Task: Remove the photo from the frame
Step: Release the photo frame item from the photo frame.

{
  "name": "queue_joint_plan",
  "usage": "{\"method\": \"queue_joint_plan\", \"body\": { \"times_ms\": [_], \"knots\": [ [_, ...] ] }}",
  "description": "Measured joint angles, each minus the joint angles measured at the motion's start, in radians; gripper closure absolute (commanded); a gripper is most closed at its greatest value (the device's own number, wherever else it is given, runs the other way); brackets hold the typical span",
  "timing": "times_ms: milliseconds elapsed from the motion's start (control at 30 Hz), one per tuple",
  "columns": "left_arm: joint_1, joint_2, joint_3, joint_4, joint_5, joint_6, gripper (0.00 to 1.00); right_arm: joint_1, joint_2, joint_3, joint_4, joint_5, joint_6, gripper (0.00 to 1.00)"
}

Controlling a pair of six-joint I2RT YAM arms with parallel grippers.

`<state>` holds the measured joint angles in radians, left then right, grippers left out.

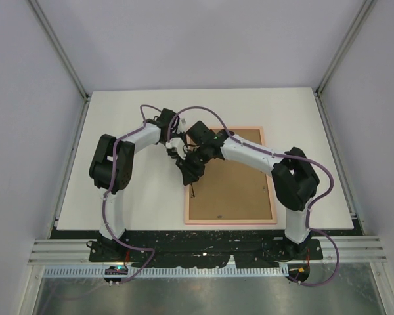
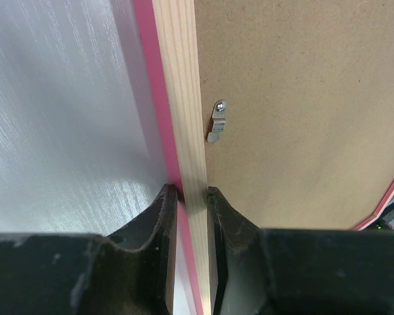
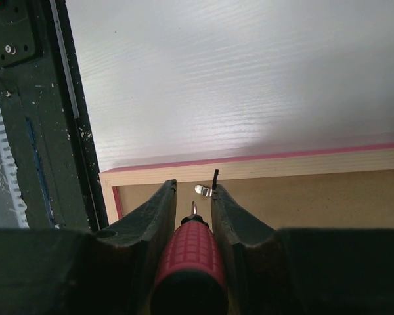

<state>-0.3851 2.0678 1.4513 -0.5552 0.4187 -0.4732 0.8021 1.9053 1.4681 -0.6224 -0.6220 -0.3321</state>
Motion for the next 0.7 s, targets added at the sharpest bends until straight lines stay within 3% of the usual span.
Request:
{"method": "queue_joint_plan", "body": {
  "times_ms": [167,300,700],
  "knots": [
    [0.000,0.000,0.000,0.000,-0.001,0.000,0.89,-0.040,-0.001,0.083,-0.095,-0.004,-0.039,0.92],
    [0.001,0.000,0.000,0.001,-0.001,0.000,0.89,-0.142,-0.020,0.129,-0.189,-0.023,-0.082,0.92],
    [0.002,0.000,0.000,0.001,-0.002,-0.005,0.90,-0.766,-0.072,0.171,-0.538,-0.062,-0.265,0.92]
  ]
}}
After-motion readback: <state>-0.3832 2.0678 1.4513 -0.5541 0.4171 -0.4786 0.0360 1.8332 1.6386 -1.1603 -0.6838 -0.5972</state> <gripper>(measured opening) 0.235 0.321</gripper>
